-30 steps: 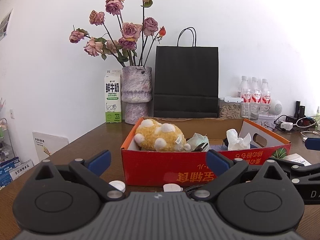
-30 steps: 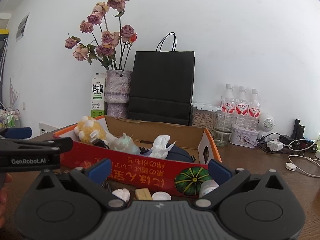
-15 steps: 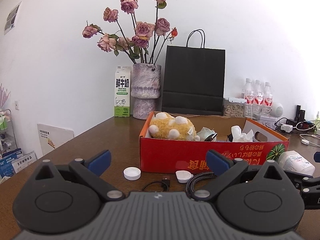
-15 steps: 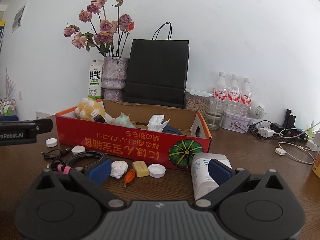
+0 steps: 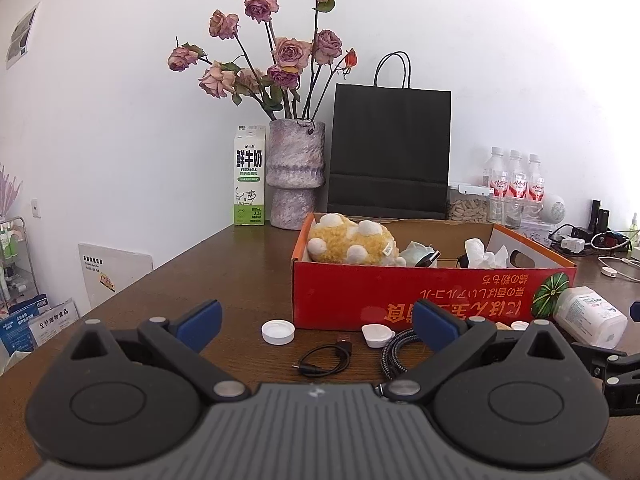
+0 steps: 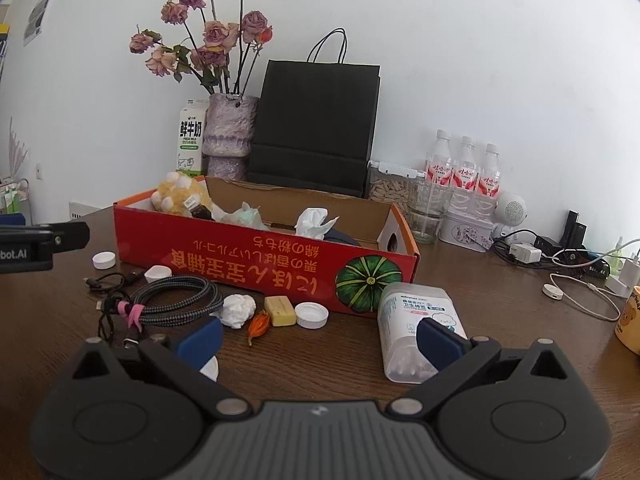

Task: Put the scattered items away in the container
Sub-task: 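Grasp the white cotton-swab container with the right tool while the left tool grasps a white cap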

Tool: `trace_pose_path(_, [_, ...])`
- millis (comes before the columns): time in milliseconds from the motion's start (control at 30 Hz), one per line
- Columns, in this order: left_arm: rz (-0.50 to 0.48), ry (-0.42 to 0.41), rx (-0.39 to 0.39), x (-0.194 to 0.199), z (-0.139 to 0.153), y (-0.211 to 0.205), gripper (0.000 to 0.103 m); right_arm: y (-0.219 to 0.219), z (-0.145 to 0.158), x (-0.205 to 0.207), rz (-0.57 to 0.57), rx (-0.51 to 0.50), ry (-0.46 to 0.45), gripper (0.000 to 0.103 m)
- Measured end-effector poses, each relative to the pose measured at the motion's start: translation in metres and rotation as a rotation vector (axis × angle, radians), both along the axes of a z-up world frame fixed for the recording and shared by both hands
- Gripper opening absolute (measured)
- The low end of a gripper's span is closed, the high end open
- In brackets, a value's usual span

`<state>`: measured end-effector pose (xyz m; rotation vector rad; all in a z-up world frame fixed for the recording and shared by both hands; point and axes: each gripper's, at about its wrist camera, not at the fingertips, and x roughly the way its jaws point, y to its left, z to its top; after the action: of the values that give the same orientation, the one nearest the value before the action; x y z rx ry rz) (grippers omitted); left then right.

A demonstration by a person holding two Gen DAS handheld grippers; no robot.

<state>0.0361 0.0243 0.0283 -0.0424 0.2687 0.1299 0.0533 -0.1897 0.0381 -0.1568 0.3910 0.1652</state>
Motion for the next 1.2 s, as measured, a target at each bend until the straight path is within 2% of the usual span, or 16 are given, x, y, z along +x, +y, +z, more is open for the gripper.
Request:
trace_pose_path(233, [-0.004,0.011,0.006,0.001,-0.001,-0.001,0.103,-0.001,-0.001,0.003,-0.014,0.003,0.015,0.103])
trace_pose_path(567, [0.001,0.045,-0.034,0.008,-0.003,0.012,0.103,-0.018,0.001,0.001,-0.054,0.060,-0.003,0.103])
trace_pose_path(767, [0.026,0.061,-0.056,0.010,-0.004,0.025,0.103,-0.036,0.000,0.004,-0.132,0.017,-0.021,0.103])
trace_pose_path(967, [0.039,0.088,-0.056,0.018,-0.005,0.035,0.103,-0.059,-0.006,0.028,-0.159,0.040,0.070,0.103])
trace_pose_path(1200, [0.056,0.177,0.047,0.044,-0.009,0.032,0.103,-0.059,-0.015,0.068,-0.160,0.007,0.157,0.103])
